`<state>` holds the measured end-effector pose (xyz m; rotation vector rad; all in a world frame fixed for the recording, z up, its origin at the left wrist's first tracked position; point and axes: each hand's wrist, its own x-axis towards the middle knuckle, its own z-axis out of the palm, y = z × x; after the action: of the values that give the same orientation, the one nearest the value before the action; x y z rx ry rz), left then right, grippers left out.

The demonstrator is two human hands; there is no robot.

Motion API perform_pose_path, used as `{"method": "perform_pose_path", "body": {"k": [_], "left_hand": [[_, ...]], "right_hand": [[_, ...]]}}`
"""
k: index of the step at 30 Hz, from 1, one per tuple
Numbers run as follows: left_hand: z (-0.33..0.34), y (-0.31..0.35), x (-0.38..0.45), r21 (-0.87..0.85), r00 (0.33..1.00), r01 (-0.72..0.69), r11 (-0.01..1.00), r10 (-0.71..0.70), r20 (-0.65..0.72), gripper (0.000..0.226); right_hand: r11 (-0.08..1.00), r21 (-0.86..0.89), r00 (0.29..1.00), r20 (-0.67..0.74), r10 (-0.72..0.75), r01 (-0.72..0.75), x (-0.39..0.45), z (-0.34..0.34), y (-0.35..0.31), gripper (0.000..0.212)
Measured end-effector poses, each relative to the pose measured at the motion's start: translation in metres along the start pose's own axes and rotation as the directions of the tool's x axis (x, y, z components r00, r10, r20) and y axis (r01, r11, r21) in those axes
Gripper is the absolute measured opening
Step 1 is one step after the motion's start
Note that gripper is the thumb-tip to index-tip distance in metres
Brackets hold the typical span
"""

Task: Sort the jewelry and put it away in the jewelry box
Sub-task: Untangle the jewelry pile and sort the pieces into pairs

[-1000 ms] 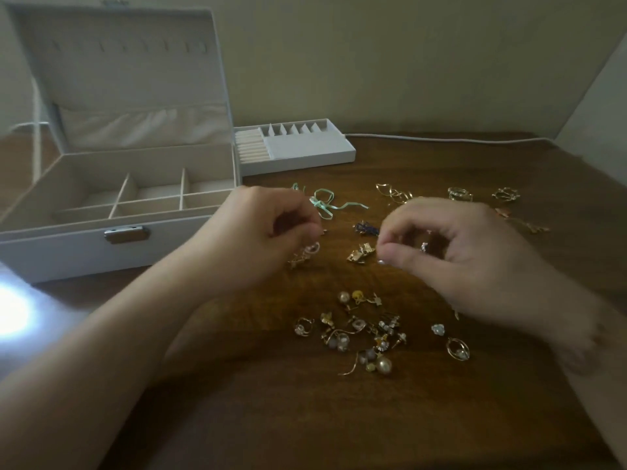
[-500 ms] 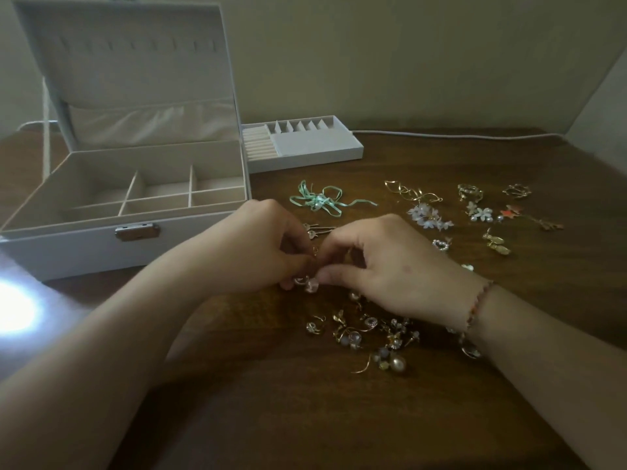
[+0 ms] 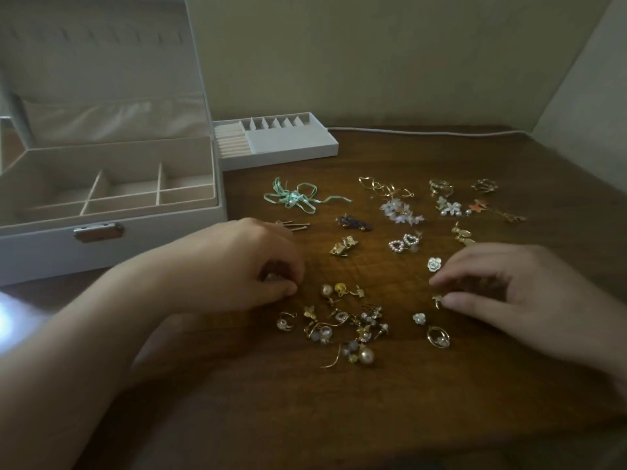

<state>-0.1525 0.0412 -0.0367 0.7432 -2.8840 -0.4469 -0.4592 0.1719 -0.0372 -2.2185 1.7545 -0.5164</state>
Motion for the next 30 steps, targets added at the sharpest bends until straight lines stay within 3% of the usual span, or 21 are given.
{"method": "perform_pose_path", "body": {"k": [3, 6, 12, 18, 22, 25, 30], "left_hand": [[-0.002, -0.004, -0.002, -0.009, 1.000, 0.009, 1.000, -0.009, 0.024, 0.011], [-0.003, -0.005, -0.004, -0.001, 1.000, -0.001, 1.000, 0.001, 0.020, 0.014], [0.003, 0.007, 0.000, 0.028, 0.980, -0.148, 0.989, 0.150, -0.133, 0.023], [0.012, 0.018, 0.005, 0.002, 0.961, -0.249, 0.969, 0.247, -0.124, 0.032], [0.012, 0.017, 0.004, -0.046, 0.959, -0.265, 0.963, 0.258, -0.118, 0.034], [0.012, 0.017, 0.004, -0.060, 0.960, -0.269, 0.961, 0.262, -0.100, 0.033], [0.013, 0.019, 0.004, -0.075, 0.956, -0.287, 0.955, 0.280, -0.092, 0.032]], "right_hand": [[1.000, -0.018, 0.998, -0.060, -0.012, 0.011, 0.001, 0.010, 0.001, 0.012], [0.998, -0.064, 0.998, -0.068, -0.011, 0.006, 0.005, 0.012, -0.001, 0.013], [0.990, -0.070, 0.979, -0.158, -0.128, 0.118, 0.036, 0.008, -0.023, 0.016], [0.975, -0.166, 0.985, -0.067, -0.161, 0.148, 0.074, 0.033, -0.039, 0.014], [0.976, -0.142, 0.976, -0.122, -0.182, 0.165, 0.070, 0.040, -0.037, 0.019], [0.981, -0.019, 0.960, -0.206, -0.191, 0.191, 0.062, 0.033, -0.033, 0.019], [0.976, -0.024, 0.974, -0.072, -0.216, 0.215, 0.057, 0.033, -0.035, 0.020]]}}
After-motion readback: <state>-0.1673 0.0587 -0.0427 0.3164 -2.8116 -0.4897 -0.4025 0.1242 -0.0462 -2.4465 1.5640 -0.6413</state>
